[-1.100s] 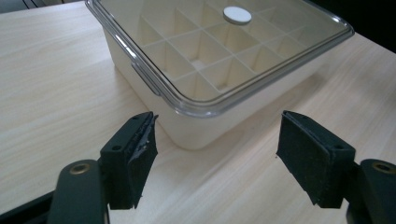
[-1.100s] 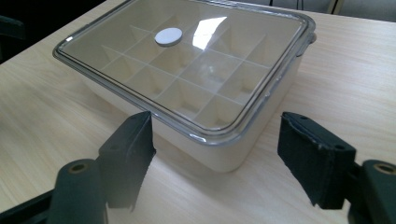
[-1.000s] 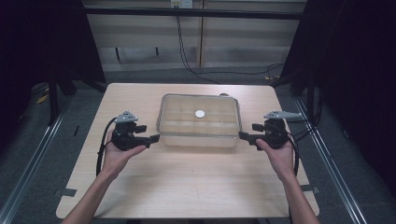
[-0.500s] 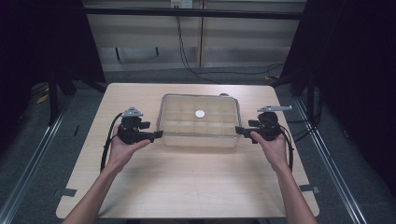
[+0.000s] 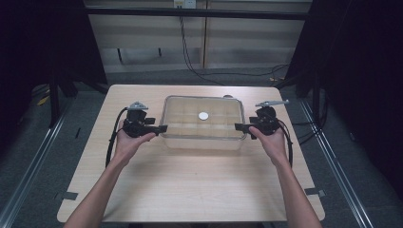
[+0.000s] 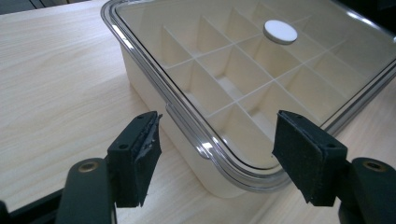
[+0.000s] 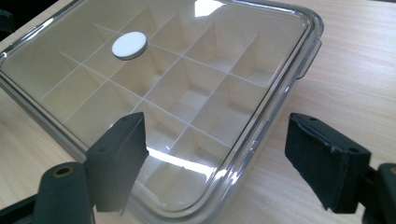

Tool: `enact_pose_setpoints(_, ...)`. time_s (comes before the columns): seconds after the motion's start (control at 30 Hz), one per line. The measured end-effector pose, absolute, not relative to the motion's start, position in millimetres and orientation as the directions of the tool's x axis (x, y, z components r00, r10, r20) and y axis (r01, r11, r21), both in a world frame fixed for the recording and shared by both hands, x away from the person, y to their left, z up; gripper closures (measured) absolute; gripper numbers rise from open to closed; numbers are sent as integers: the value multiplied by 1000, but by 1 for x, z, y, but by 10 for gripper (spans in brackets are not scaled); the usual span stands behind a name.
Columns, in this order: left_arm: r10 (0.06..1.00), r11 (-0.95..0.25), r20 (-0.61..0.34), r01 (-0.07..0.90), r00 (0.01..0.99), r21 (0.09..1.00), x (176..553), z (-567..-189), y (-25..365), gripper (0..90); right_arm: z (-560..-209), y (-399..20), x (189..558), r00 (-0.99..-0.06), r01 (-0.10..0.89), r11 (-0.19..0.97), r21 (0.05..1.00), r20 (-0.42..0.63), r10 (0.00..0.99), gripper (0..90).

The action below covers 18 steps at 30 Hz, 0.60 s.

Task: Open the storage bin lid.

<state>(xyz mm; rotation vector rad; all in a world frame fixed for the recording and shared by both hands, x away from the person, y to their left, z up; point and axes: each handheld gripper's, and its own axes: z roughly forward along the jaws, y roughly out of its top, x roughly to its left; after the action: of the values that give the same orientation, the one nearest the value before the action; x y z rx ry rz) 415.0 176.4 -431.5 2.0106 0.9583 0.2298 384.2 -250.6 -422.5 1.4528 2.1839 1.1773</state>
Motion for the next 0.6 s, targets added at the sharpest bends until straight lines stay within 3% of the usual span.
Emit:
enact_pose_setpoints(0.33, 690, -293, -247, 575, 680, 764, 427, -439, 169, 312, -436, -249, 397, -459, 679, 167, 715, 236, 857, 238)
enact_pose_setpoints(0.6, 706, -329, -206, 570, 678, 753, 430, -440, 159, 287, -435, -237, 398, -459, 653, 184, 735, 190, 868, 197)
